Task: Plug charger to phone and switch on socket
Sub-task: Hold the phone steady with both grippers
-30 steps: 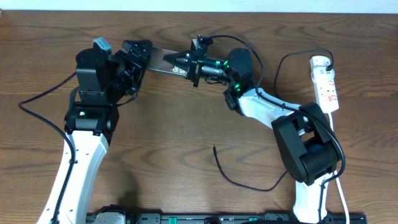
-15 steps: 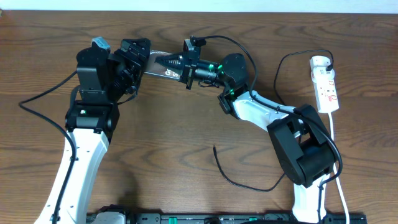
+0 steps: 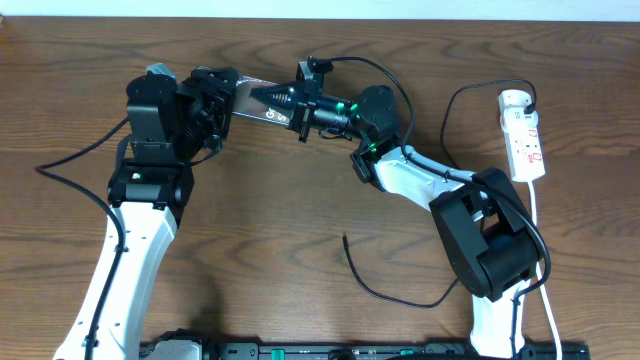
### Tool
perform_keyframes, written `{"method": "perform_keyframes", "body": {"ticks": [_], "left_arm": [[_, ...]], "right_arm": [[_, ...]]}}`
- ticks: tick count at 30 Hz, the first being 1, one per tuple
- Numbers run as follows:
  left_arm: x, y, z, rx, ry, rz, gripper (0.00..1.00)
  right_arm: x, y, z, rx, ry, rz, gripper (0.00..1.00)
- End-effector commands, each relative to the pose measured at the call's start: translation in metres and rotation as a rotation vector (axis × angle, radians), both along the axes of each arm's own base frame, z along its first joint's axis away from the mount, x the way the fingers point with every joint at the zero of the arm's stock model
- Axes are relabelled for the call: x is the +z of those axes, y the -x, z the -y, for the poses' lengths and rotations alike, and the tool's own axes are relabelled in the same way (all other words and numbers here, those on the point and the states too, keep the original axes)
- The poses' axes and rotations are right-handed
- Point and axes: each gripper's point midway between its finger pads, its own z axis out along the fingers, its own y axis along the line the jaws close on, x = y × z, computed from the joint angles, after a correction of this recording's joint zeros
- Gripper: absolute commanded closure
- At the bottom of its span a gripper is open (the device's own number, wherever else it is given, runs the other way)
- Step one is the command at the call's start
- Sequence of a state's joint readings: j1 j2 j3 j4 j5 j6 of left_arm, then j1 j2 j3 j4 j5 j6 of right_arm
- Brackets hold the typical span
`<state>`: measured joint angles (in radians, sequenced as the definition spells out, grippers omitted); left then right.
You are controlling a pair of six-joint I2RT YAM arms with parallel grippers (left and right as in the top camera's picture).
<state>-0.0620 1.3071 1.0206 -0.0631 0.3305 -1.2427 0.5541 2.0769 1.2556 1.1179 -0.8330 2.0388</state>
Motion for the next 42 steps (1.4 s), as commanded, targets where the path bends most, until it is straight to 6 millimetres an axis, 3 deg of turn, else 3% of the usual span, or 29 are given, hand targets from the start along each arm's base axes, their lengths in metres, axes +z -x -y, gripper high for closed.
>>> {"method": "perform_keyframes", "body": {"ticks": [1,15,25,29,42], "left_arm": [[0.0086,-0.0055,-0.0037,0.029,0.008,0.016,0.54],[0.0085,-0.0054,-0.0037,0.029,0.009,0.015,0.77],[0.0083,-0.0055,-0.0037,0.027,0.005,0.016,0.77],[0.0082,-0.0055,-0.0037,0.026,0.001,0.017,0.92],[0.0069,-0.0061,-0.0042,0.028,0.000,0.014,0.93]], "right_arm": [[0.0133,0.0051,-0.0033,0.015,-0.022,0.024,0.99],[0.0137,0.0031,-0.0029,0.003,-0.025,0.022,0.99],[0.0138,0.0005,-0.0028,-0.012,-0.028,0.016,0.99],[0.0139,0.0006,-0.0028,-0.012,-0.028,0.016,0.98],[0.0139,0.0047,-0.0069,-0.001,-0.028,0.016,0.99]]}}
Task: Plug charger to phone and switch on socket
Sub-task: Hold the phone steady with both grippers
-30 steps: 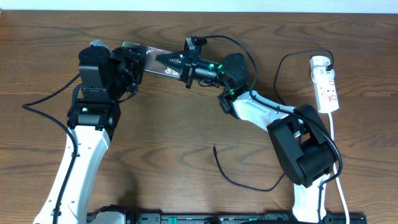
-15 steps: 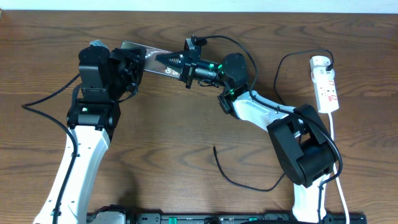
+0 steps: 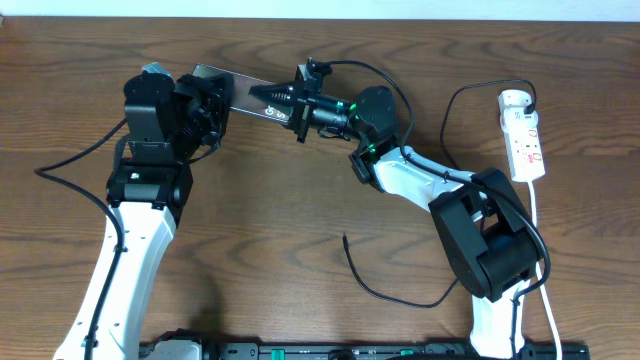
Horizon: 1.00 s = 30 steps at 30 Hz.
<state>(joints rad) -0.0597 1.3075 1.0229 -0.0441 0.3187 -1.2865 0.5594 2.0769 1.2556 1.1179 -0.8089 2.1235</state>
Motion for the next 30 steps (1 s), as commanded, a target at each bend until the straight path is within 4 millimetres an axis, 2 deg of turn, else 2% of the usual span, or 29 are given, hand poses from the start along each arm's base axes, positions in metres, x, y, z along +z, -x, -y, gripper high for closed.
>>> {"method": "perform_keyframes", "body": {"ticks": [1,27,30], "left_arm": [[0.0020,-0.0032,-0.0014,-0.002,-0.034,0.006,0.93],[0.0022,-0.0031,-0.0014,-0.002,-0.035,0.007,0.92],[0.0022,-0.0031,-0.0014,-0.002,-0.035,0.007,0.93]], "right_arm": [[0.0130,0.0068,-0.0059,-0.002,-0.008,0.101,0.99],[0.0127,0.0086,-0.0066,0.007,-0.006,0.103,0.99],[0.0127,0.0086,-0.0066,0.007,-0.006,0.103,0.89]]}}
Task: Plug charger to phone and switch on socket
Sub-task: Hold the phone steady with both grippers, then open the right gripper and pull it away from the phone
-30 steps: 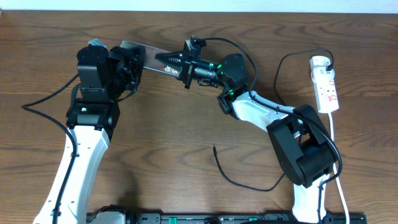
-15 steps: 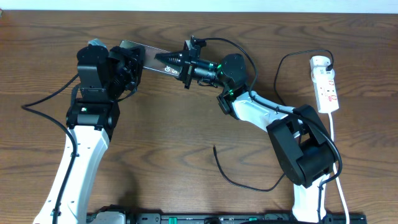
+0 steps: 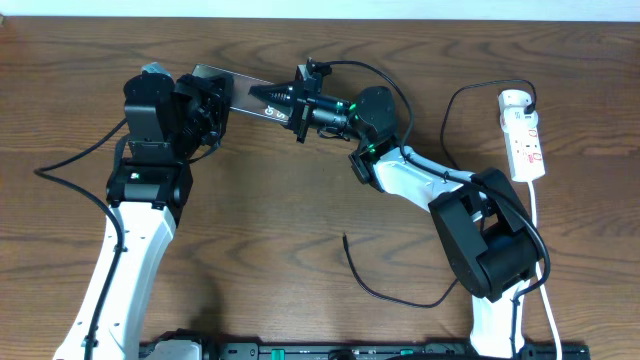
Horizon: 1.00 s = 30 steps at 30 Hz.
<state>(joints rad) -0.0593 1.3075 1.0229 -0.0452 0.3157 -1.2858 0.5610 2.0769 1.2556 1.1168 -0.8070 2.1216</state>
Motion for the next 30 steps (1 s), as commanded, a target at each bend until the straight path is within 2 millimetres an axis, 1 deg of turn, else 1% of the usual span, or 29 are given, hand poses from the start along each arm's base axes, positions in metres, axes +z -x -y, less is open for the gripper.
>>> {"method": "perform_keyframes", "body": {"ticks": [1,3,5,8,11,14,15,18,19,22,25,27,29,30], "left_arm": [[0.0025,-0.0031,-0.0008,-0.005,-0.033,0.007,0.93],[0.0025,-0.0031,-0.0008,-0.006,-0.034,0.008,0.92],[0.0025,-0.0031,-0.0008,-0.006,-0.035,0.008,0.93],[0.0025,-0.0031,-0.0008,-0.006,-0.035,0.008,0.93],[0.0025,-0.0031,-0.0008,-0.006,-0.035,0.008,0.93],[0.0025,-0.0031,-0.0008,-0.006,-0.035,0.008,0.92],[0.0024,-0.0030,-0.0008,-0.006,-0.035,0.008,0.93],[0.0025,-0.0031,-0.0008,-0.006,-0.035,0.008,0.92],[0.0025,-0.0031,-0.0008,-0.006,-0.036,0.009,0.93],[0.0025,-0.0031,-0.0008,-0.006,-0.036,0.009,0.93],[0.0025,-0.0031,-0.0009,-0.005,-0.036,0.009,0.92],[0.0025,-0.0031,-0.0009,-0.007,-0.040,0.010,0.93],[0.0025,-0.0031,-0.0009,-0.008,-0.043,0.011,0.92],[0.0025,-0.0031,-0.0009,-0.008,-0.043,0.011,0.93]], "right_arm": [[0.0128,0.0083,-0.0061,0.008,-0.007,0.102,0.88],[0.0128,0.0082,-0.0059,0.008,-0.006,0.102,0.87],[0.0129,0.0082,-0.0059,0.008,-0.007,0.103,0.82],[0.0129,0.0082,-0.0059,0.008,-0.007,0.103,0.82],[0.0129,0.0082,-0.0059,0.008,-0.007,0.103,0.76],[0.0129,0.0082,-0.0059,0.008,-0.007,0.103,0.76],[0.0129,0.0079,-0.0056,0.007,-0.007,0.103,0.72],[0.0129,0.0079,-0.0056,0.007,-0.007,0.103,0.70],[0.0129,0.0079,-0.0056,0.007,-0.007,0.103,0.68],[0.0129,0.0079,-0.0056,0.007,-0.007,0.103,0.55],[0.0129,0.0079,-0.0056,0.007,-0.007,0.103,0.34],[0.0129,0.0079,-0.0056,0.007,-0.007,0.103,0.14],[0.0129,0.0080,-0.0056,0.007,-0.007,0.103,0.01],[0.0129,0.0080,-0.0056,0.007,-0.007,0.103,0.01]]}}
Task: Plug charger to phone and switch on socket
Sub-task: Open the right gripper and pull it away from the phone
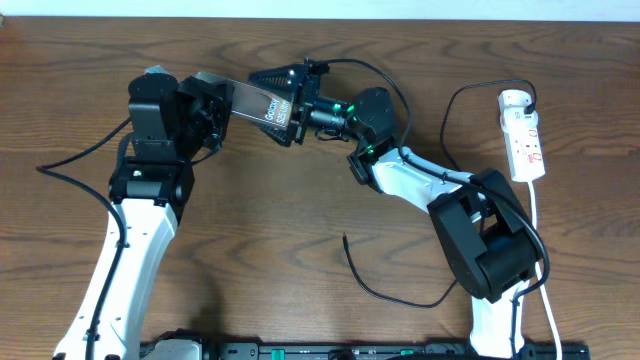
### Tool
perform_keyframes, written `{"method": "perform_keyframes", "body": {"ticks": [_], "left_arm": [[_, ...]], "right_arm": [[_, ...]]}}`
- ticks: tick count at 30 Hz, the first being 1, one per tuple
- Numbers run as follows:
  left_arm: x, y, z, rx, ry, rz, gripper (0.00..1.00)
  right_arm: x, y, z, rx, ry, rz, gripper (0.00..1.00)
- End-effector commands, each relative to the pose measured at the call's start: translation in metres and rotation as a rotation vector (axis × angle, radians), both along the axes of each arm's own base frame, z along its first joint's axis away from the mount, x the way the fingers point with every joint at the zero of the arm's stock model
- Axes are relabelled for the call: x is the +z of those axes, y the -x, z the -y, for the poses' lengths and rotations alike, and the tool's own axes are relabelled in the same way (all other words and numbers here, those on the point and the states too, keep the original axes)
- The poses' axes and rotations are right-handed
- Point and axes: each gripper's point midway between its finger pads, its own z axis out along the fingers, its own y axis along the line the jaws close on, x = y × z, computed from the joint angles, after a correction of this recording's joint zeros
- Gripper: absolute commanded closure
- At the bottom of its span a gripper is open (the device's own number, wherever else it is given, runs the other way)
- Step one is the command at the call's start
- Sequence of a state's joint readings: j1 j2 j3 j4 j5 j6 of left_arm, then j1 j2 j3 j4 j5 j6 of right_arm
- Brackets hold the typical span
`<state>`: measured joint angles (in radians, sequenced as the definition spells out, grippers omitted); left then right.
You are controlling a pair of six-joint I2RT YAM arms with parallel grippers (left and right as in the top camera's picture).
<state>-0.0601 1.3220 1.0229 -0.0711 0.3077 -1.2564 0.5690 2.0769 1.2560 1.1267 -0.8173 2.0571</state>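
The phone (245, 100), a grey slab with lettering on its upper face, is held above the table's far left. My left gripper (212, 100) is shut on the phone's left end. At the phone's right end my right gripper (277, 103) is open, one finger on either side of it. The charger cable's free end (346, 239) lies on the table in front of the right arm, apart from both grippers. The white socket strip (523, 135) lies at the far right with a plug in its top end; its switch state is too small to tell.
The black charger cable (400, 298) curls along the table near the right arm's base. A white lead (540, 250) runs from the strip toward the front edge. Another black cable (75, 160) trails left of the left arm.
My right gripper has opened: its fingers were together on the phone's right end and now stand spread around it. The phone shows its lettered face more fully. The left gripper keeps its hold.
At first both grippers were on the phone, left at its left end and right at its right end. By the second moment the phone had shifted slightly up and left, and it stayed there. Now the right gripper is open while the left holds on.
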Motion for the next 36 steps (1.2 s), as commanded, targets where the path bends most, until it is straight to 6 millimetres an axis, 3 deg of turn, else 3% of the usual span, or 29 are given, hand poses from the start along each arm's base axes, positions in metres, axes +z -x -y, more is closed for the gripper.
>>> {"method": "perform_keyframes", "body": {"ticks": [1,10,27,36], "left_arm": [[0.014,-0.003,0.000,-0.004,-0.011,0.042,0.93],[0.014,-0.004,-0.006,0.009,-0.016,0.043,0.93],[0.027,-0.007,-0.067,0.061,0.073,0.082,0.93],[0.033,0.002,-0.090,0.025,0.137,0.095,0.93]], "right_arm": [[0.011,0.003,-0.002,0.003,-0.015,0.031,0.01],[0.012,0.001,0.000,0.005,-0.014,0.036,0.01],[0.010,-0.003,0.007,0.005,-0.007,0.037,0.01],[-0.012,-0.012,0.007,-0.010,0.061,-0.032,0.01]]}}
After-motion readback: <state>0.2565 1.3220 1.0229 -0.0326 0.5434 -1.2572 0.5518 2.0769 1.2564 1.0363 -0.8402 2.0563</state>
